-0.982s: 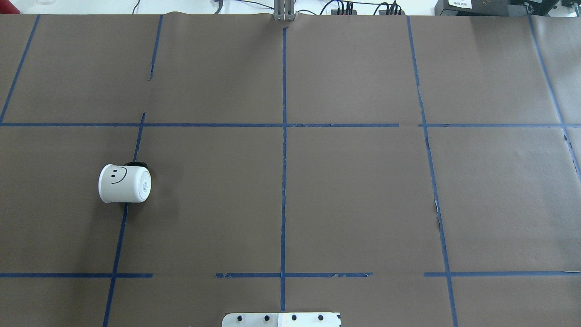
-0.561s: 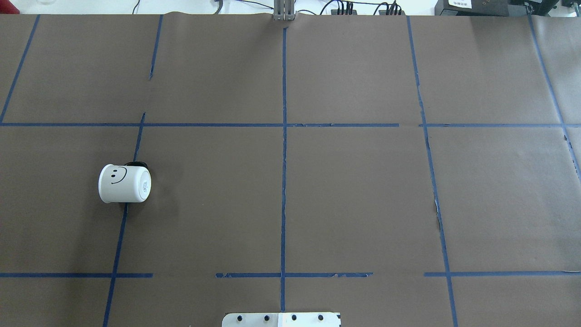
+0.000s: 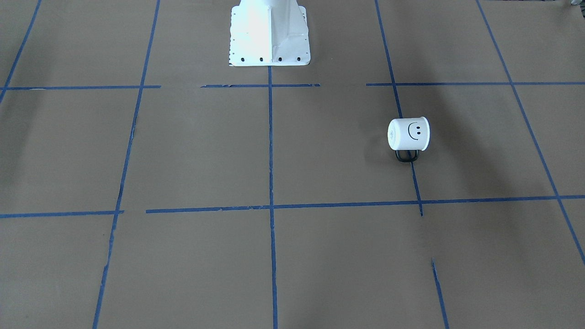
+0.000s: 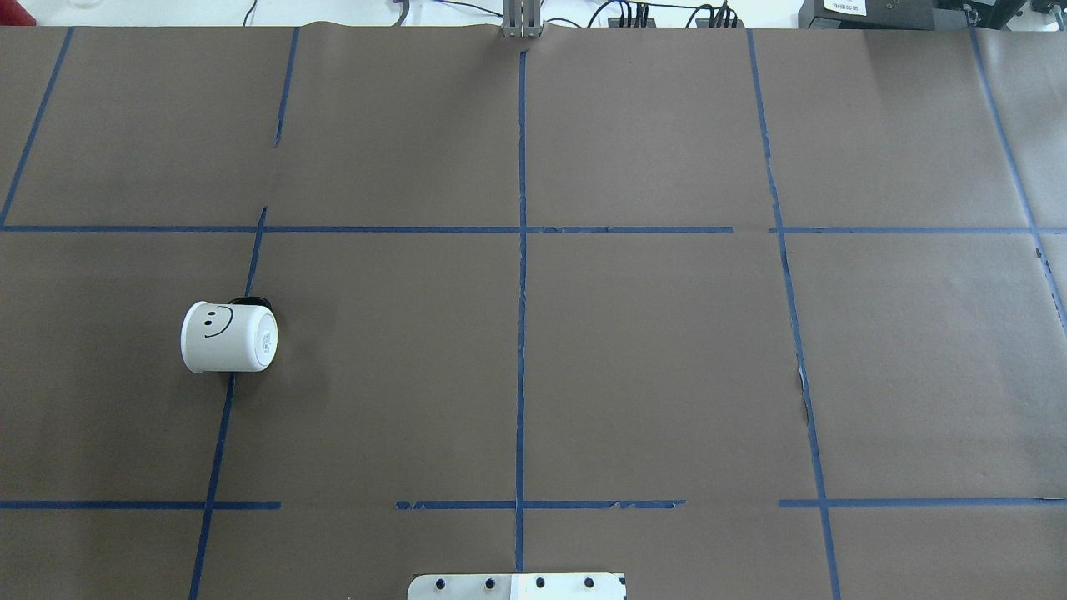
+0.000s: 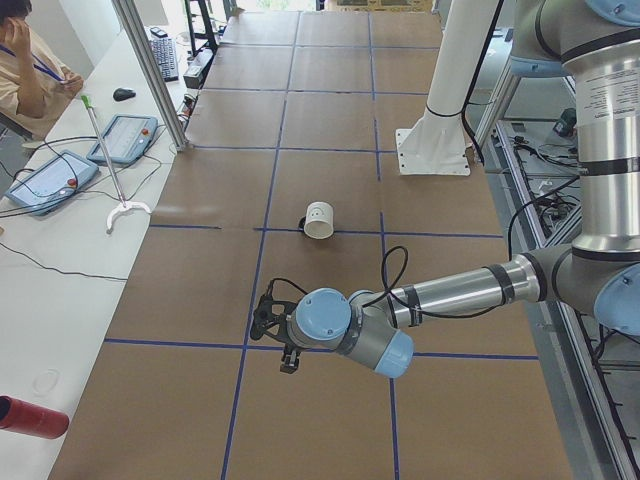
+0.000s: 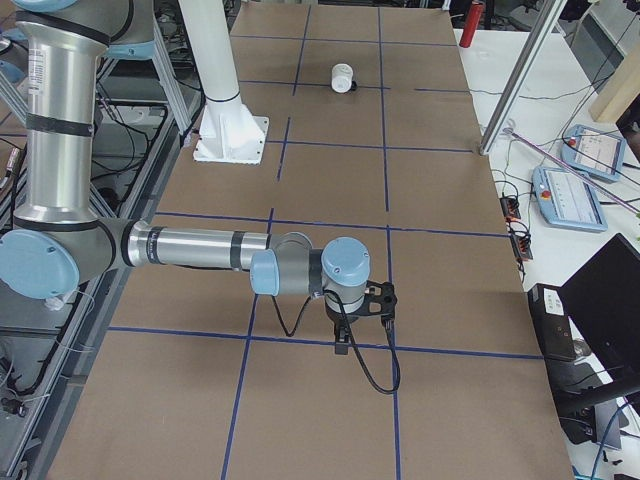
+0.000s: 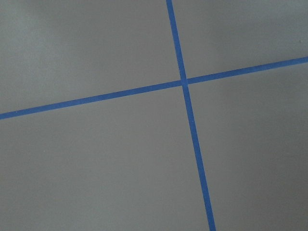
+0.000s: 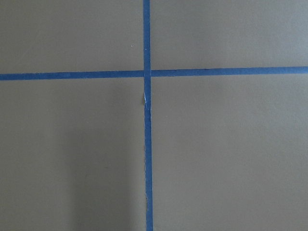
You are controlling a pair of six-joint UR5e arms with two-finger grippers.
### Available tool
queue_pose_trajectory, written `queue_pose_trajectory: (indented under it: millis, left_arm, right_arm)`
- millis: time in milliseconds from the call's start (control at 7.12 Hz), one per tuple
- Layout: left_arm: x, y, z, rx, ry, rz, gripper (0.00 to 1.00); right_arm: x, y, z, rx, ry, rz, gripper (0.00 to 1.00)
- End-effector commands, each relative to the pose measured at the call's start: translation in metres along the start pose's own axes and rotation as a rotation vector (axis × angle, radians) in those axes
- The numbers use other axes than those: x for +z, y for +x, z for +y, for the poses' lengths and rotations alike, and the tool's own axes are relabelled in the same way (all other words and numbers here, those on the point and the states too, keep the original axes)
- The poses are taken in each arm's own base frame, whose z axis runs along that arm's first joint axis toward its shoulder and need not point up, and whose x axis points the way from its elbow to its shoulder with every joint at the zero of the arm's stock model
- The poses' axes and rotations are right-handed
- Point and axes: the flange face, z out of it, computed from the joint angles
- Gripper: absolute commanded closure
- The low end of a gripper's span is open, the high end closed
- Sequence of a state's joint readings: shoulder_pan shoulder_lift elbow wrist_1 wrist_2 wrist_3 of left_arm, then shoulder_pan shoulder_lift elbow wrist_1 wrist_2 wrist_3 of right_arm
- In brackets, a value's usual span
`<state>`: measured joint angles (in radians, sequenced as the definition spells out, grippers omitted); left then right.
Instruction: Flip mug
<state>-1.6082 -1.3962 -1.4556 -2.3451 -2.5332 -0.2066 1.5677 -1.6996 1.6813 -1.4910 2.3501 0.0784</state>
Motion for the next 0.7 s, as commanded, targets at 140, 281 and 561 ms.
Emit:
queue_pose_trajectory:
  millis: [140, 281, 561]
  left_arm:
    - [0.0, 0.004, 0.006, -0.078, 0.042, 0.056, 0.0]
    - [-0.003, 0.009, 0.006, -0.107, 0.074, 0.068, 0.0]
    - [0.0, 0.023, 0.005, -0.156, 0.101, 0.103, 0.0]
  right_arm:
    - [0.0, 0.0, 0.0, 0.0, 0.0, 0.0, 0.0]
    - [0.0, 0.0, 0.0, 0.0, 0.0, 0.0, 0.0]
    - [0.0, 0.0, 0.0, 0.0, 0.0, 0.0, 0.0]
